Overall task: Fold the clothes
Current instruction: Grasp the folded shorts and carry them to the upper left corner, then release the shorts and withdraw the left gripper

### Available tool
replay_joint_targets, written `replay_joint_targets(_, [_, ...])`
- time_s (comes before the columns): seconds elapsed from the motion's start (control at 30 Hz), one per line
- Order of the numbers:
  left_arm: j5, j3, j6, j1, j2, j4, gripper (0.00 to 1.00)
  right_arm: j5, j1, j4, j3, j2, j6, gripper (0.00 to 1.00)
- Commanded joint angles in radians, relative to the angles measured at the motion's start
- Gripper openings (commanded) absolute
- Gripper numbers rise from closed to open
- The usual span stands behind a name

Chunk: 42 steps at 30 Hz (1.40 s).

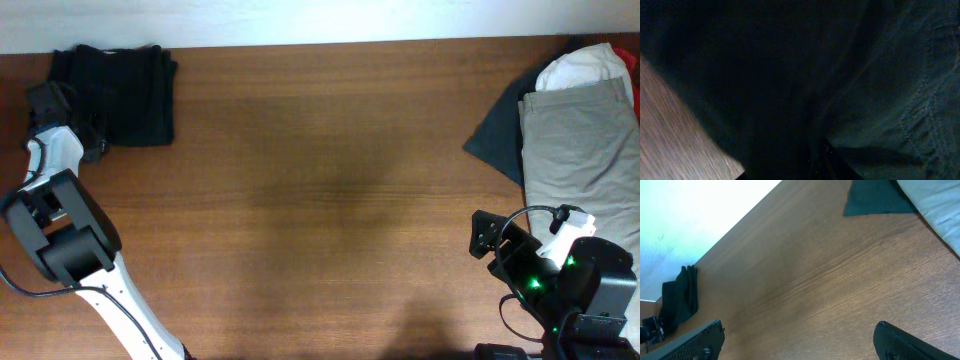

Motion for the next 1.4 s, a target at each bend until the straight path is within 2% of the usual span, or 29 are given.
replay_joint_targets(0.0, [-0.069,-0.023,0.153,0.003,0.067,0.062,0.28,0.013,-0.005,0.003,-0.003,-0.005,0.005,0.99])
replay_joint_targets(0.1, [-0.059,-0.023,0.169,0.003,0.106,0.105,0.31,0.013,-0.005,0.003,-0.003,-0.005,0.005,0.99])
replay_joint_targets(0.17, [-0.058,-0.023,0.238,0.003,0.106,0.146,0.32,0.013,-0.005,0.003,-0.003,-0.005,0.005,0.99])
replay_joint_targets(0.23, [-0.058,-0.023,0.290,0.003,0.106,0.143,0.47,0.013,-0.005,0.003,-0.003,-0.005,0.005,0.99])
replay_joint_targets(0.33, [-0.063,-0.018,0.319,0.006,0.097,0.070,0.83,0.013,-0.005,0.003,-0.003,-0.005,0.005,0.99])
replay_joint_targets(0.37, [-0.091,-0.018,0.318,0.010,0.082,0.040,0.99,0.013,-0.005,0.003,-0.003,-0.005,0.005,0.99])
replay_joint_targets(0.43, [-0.142,-0.017,0.318,0.018,0.027,-0.033,0.99,0.013,-0.005,0.003,-0.003,-0.005,0.005,0.99])
replay_joint_targets(0.53, [-0.140,-0.018,0.318,0.020,-0.098,-0.161,0.99,0.013,-0.005,0.003,-0.003,-0.005,0.005,0.99])
replay_joint_targets(0.63, [-0.033,-0.018,0.317,0.020,-0.275,-0.383,0.99,0.013,-0.005,0.003,-0.003,-0.005,0.005,0.99])
replay_joint_targets(0.7, [0.038,-0.018,0.317,0.020,-0.403,-0.449,0.99,0.013,-0.005,0.003,-0.003,-0.005,0.005,0.99])
replay_joint_targets(0.77, [0.039,-0.018,0.317,0.020,-0.534,-0.553,0.99,0.013,-0.005,0.003,-0.003,-0.005,0.005,0.99])
replay_joint_targets(0.83, [0.040,-0.018,0.317,0.020,-0.659,-0.709,0.99,0.013,-0.005,0.003,-0.003,-0.005,0.005,0.99])
replay_joint_targets(0.9, [0.106,-0.018,0.317,0.020,-0.779,-0.990,0.99,0.013,-0.005,0.003,-0.003,-0.005,0.005,0.99])
replay_joint_targets(0.97, [0.156,-0.018,0.317,0.020,-0.845,-1.197,0.99,0.013,-0.005,0.003,-0.003,-0.005,0.005,0.99])
replay_joint_targets(1.0, [0.156,-0.018,0.317,0.020,-0.864,-1.210,0.99,0.013,-0.005,0.003,-0.003,-0.005,0.005,0.99])
replay_joint_targets(1.07, [0.130,-0.018,0.392,0.021,-0.871,-1.216,0.99,0.013,-0.005,0.002,-0.003,-0.005,0.005,0.98])
replay_joint_targets(1.2, [0.137,-0.018,0.399,0.020,-0.871,-1.216,0.99,0.013,-0.005,-0.004,-0.003,-0.005,0.005,0.99])
replay_joint_targets(1.23, [0.132,-0.024,0.444,0.006,-0.871,-1.210,0.99,0.013,-0.005,-0.004,-0.003,-0.005,0.005,0.99])
replay_joint_targets(1.27, [0.088,-0.040,0.543,-0.037,-0.922,-1.180,0.99,0.013,-0.005,-0.003,-0.003,-0.005,0.005,0.99])
replay_joint_targets(1.3, [0.035,-0.066,0.561,-0.083,-0.978,-1.141,0.99,0.013,-0.005,-0.003,-0.003,-0.005,0.005,0.99])
replay_joint_targets(1.37, [-0.080,-0.243,0.561,-0.242,-1.235,-0.991,0.99,0.013,-0.005,-0.003,-0.003,-0.005,0.005,0.99])
